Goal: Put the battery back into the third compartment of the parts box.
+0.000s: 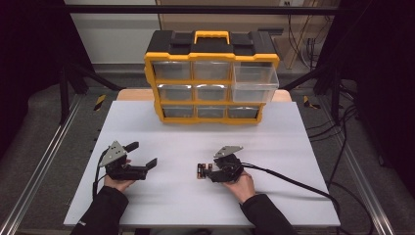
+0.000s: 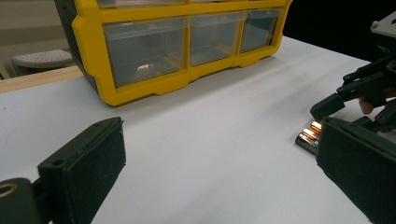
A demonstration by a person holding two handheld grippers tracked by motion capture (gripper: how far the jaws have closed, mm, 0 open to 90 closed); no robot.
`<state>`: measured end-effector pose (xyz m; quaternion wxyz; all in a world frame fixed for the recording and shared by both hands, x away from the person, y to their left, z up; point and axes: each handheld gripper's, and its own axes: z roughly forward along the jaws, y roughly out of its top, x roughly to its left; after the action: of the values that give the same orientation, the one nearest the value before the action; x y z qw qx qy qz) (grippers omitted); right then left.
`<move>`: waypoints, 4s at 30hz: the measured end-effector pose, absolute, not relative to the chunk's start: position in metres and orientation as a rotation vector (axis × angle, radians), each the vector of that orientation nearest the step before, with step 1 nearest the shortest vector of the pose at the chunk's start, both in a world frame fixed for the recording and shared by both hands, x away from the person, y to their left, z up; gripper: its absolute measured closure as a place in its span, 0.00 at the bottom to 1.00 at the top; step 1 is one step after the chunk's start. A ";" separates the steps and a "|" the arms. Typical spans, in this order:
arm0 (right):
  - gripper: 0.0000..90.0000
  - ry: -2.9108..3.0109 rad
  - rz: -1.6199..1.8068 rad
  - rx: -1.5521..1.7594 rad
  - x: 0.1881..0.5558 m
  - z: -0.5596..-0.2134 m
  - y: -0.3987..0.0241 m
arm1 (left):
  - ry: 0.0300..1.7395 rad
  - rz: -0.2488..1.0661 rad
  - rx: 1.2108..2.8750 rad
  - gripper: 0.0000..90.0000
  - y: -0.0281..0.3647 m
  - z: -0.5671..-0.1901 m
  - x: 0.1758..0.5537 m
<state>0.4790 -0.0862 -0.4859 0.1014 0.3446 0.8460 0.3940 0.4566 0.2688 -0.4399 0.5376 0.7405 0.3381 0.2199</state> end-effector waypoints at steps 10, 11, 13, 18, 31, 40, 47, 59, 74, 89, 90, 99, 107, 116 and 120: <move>0.67 2.523 1.137 1.011 0.477 -0.485 -0.087 | 0.809 0.528 1.762 0.01 0.268 -0.440 0.457; 0.67 2.523 1.137 1.011 0.477 -0.485 -0.087 | 0.809 0.528 1.762 0.01 0.268 -0.440 0.457; 0.72 2.521 1.126 1.030 0.477 -0.484 -0.088 | 0.809 0.525 1.762 0.01 0.268 -0.440 0.457; 0.81 2.513 1.116 1.081 0.478 -0.483 -0.088 | 0.802 0.528 1.767 0.02 0.268 -0.440 0.456; 0.86 2.505 1.135 1.130 0.478 -0.481 -0.089 | 0.802 0.530 1.770 0.02 0.267 -0.440 0.456; 0.86 2.457 1.167 1.087 0.475 -0.459 -0.099 | 0.800 0.530 1.775 0.02 0.267 -0.440 0.456; 0.86 2.403 1.238 1.061 0.469 -0.432 -0.114 | 0.802 0.530 1.776 0.02 0.267 -0.440 0.456; 0.86 2.298 1.356 1.039 0.461 -0.386 -0.145 | 0.803 0.527 1.781 0.02 0.267 -0.441 0.456; 0.86 2.166 1.436 1.013 0.460 -0.319 -0.173 | 0.805 0.526 1.784 0.02 0.267 -0.441 0.456; 0.86 2.088 1.439 0.949 0.463 -0.258 -0.178 | 0.804 0.525 1.786 0.02 0.267 -0.442 0.457; 0.86 2.084 1.434 0.950 0.464 -0.254 -0.177 | 0.804 0.524 1.786 0.02 0.267 -0.442 0.456; 0.86 2.030 1.412 0.973 0.480 -0.226 -0.181 | 0.804 0.522 1.788 0.02 0.266 -0.442 0.457; 0.86 1.995 1.387 1.014 0.502 -0.215 -0.184 | 0.804 0.520 1.789 0.02 0.266 -0.442 0.457; 0.86 1.948 1.343 1.086 0.529 -0.212 -0.189 | 0.803 0.519 1.788 0.02 0.266 -0.442 0.457; 0.86 1.930 1.336 1.109 0.539 -0.213 -0.191 | 0.802 0.519 1.789 0.02 0.266 -0.442 0.457</move>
<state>0.5386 -0.1913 -0.2131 0.2695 0.4113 0.7160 0.4956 0.4569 0.2660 -0.4424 0.5285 0.7488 0.3359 0.2171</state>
